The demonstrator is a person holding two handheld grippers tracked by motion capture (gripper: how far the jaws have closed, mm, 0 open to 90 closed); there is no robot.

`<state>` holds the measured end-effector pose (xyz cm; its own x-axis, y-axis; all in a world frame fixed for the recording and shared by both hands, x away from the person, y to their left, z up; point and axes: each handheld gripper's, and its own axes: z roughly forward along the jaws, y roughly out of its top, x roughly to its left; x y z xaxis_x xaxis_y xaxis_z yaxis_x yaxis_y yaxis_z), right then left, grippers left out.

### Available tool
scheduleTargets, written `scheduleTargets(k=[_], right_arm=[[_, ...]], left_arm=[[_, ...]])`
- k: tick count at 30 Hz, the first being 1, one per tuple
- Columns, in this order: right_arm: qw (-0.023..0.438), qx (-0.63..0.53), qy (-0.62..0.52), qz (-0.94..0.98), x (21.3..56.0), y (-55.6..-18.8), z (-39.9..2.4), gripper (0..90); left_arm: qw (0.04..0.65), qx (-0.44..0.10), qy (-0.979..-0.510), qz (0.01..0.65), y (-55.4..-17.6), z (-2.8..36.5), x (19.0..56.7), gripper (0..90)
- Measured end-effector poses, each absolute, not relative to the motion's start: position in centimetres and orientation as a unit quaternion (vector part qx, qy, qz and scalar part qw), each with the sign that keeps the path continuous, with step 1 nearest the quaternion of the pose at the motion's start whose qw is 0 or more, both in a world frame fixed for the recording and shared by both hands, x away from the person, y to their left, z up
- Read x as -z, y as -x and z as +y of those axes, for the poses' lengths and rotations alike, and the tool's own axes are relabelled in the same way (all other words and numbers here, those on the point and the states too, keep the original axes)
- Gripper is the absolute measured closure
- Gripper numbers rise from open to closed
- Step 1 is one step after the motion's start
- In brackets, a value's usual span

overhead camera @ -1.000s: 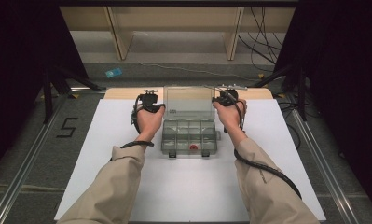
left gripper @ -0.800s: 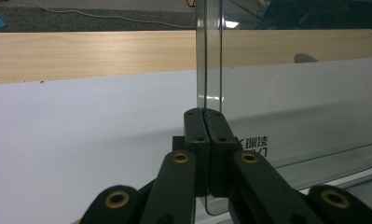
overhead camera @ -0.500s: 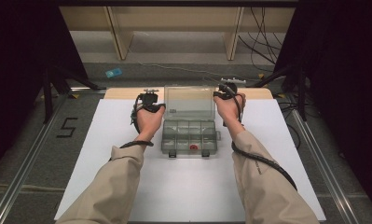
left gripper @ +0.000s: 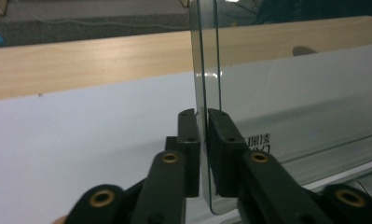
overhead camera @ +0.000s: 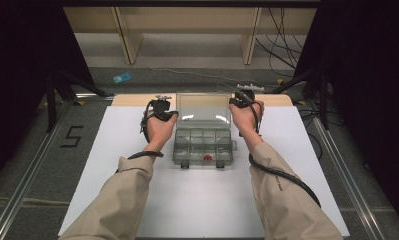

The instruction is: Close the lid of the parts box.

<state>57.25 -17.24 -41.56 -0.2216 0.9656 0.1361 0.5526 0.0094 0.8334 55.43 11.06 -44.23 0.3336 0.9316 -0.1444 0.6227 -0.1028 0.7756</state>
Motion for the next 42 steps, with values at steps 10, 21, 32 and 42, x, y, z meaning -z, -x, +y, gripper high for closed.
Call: scheduleTargets(k=[10, 21, 32, 42], right_arm=[[0.254, -0.423, -0.56, 0.666, 41.1, -56.2, -17.4, 88.7], [0.255, -0.433, -0.549, 0.668, 40.8, -55.3, -17.6, 88.6], [0.258, -0.446, -0.535, 0.669, 40.2, -55.5, -18.2, 81.5], [0.26, -0.449, -0.526, 0.674, 40.1, -55.2, -18.3, 86.5]], left_arm=[[0.436, -0.222, -0.687, 0.537, -56.5, 11.4, 42.1, 68.2], [0.451, -0.223, -0.674, 0.54, -56.9, 11.1, 40.9, 82.7], [0.456, -0.232, -0.673, 0.535, -56.1, 10.7, 40.6, 87.8], [0.459, -0.235, -0.679, 0.522, -55.5, 10.9, 40.4, 87.6]])
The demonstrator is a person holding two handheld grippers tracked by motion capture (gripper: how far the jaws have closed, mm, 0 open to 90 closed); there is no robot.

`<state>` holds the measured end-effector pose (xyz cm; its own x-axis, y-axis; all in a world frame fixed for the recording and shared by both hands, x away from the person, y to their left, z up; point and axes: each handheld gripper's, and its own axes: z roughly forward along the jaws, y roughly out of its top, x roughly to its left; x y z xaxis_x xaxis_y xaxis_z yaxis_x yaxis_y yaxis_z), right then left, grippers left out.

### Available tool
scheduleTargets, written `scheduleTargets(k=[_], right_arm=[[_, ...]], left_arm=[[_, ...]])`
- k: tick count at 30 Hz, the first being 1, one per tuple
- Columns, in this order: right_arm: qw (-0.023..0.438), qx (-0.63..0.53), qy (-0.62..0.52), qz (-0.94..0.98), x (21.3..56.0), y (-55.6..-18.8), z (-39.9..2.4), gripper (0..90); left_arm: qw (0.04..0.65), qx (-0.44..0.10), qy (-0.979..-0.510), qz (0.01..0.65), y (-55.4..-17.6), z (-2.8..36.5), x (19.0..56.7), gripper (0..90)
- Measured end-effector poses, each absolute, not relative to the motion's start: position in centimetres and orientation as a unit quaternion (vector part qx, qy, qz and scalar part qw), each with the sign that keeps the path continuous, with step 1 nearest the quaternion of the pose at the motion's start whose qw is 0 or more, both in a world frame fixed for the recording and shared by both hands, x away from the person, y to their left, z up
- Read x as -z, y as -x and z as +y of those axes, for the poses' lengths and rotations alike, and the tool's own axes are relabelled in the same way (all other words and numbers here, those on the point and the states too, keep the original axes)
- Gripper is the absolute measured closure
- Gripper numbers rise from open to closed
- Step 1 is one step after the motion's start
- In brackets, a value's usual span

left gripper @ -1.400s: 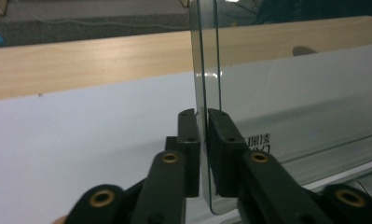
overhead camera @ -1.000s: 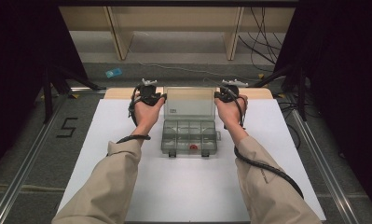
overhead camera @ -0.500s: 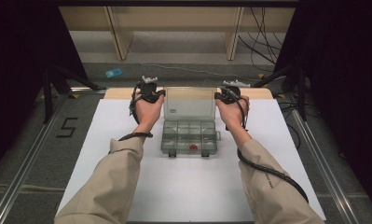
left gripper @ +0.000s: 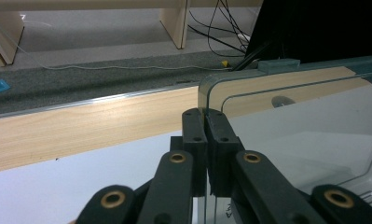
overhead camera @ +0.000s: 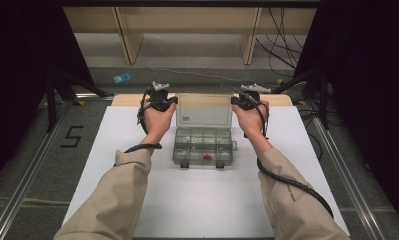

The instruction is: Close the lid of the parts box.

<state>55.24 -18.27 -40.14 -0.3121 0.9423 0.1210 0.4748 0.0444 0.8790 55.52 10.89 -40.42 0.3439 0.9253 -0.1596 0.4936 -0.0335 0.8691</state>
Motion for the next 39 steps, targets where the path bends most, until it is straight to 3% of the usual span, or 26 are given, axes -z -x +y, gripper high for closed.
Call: scheduleTargets(k=[39], right_arm=[[0.281, -0.457, -0.488, 0.688, 39.7, -50.8, -18.6, 86.6]], left_arm=[[0.472, -0.265, -0.69, 0.48, -51.6, 11.4, 40.3, 87.8]])
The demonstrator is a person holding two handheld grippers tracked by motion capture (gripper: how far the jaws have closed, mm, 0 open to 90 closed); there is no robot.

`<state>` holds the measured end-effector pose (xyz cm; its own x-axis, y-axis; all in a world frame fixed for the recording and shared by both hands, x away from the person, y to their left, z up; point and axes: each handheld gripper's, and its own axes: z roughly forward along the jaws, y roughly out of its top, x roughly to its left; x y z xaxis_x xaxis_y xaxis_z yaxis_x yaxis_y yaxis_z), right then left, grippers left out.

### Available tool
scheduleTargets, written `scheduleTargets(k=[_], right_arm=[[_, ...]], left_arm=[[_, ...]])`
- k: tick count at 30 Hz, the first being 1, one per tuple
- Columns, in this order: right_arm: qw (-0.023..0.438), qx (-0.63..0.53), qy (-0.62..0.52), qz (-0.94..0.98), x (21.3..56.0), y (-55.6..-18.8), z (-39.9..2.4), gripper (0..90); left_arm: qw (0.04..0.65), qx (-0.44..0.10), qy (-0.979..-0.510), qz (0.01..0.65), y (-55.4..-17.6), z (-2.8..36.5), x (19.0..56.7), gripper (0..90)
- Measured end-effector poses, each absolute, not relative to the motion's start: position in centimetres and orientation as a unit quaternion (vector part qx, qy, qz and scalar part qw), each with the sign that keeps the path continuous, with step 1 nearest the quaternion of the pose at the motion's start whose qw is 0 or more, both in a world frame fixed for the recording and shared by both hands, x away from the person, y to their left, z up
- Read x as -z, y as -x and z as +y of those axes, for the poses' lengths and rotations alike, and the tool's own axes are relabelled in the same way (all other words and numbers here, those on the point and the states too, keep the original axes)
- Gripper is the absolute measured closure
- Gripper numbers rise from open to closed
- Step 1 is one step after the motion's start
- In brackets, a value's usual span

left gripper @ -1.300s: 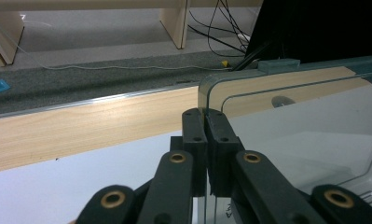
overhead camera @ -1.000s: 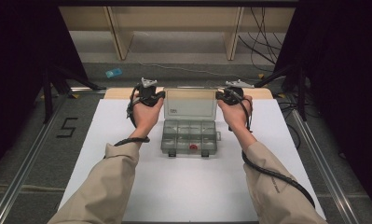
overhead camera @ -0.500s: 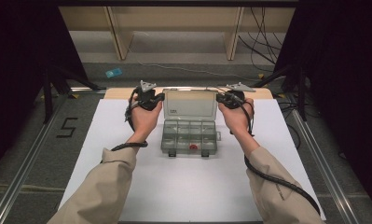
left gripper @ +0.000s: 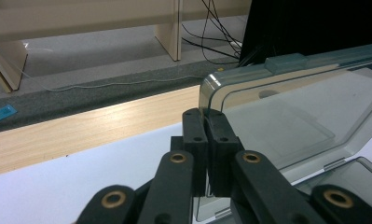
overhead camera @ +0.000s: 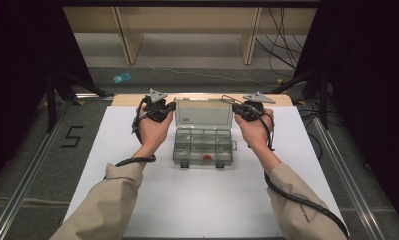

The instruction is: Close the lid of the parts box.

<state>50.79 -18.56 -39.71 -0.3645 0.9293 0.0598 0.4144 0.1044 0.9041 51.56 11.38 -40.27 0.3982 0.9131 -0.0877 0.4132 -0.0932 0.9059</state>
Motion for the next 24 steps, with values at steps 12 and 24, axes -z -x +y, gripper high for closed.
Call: scheduleTargets(k=[12, 24], right_arm=[[0.284, -0.459, -0.482, 0.69, 39.8, -49.8, -18.6, 86.4], [0.288, -0.458, -0.477, 0.693, 39.9, -48.9, -18.6, 86.4]], left_arm=[[0.473, -0.267, -0.693, 0.474, -50.9, 11.5, 40.3, 87.8], [0.475, -0.272, -0.696, 0.464, -50.0, 11.6, 40.4, 87.7]])
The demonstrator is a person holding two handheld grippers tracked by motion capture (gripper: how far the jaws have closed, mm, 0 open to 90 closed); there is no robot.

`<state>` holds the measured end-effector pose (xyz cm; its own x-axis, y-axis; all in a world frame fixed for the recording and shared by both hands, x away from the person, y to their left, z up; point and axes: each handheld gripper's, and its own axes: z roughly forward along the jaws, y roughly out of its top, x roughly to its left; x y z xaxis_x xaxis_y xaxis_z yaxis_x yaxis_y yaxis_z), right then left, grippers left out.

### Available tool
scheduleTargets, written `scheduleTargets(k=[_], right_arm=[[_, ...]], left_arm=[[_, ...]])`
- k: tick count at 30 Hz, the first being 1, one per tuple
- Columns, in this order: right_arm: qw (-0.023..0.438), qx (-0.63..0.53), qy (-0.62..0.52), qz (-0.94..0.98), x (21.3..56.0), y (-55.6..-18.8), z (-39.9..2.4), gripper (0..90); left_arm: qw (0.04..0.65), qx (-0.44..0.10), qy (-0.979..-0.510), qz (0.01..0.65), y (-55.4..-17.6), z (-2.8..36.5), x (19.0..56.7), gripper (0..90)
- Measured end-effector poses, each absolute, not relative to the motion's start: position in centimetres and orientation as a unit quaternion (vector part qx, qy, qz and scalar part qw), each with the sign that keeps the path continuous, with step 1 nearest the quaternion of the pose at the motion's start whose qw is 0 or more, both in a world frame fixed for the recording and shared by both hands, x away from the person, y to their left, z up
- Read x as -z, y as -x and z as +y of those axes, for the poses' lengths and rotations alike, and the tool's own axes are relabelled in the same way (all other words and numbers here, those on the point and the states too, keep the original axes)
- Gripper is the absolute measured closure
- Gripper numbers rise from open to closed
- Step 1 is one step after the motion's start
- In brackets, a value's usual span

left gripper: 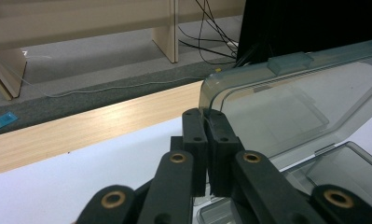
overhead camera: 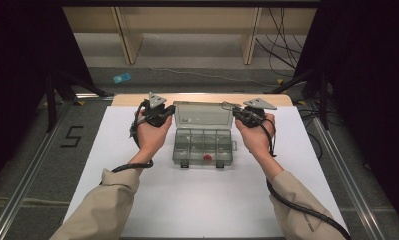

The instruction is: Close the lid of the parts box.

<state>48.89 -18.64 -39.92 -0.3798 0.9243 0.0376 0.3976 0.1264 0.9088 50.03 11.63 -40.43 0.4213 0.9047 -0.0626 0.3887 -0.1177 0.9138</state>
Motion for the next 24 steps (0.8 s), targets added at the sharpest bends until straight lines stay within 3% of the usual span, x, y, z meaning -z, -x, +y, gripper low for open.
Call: scheduleTargets(k=[24], right_arm=[[0.3, -0.468, -0.464, 0.69, 40.6, -47.4, -18.7, 86.3]], left_arm=[[0.473, -0.28, -0.706, 0.446, -48.7, 11.8, 40.7, 87.6]])
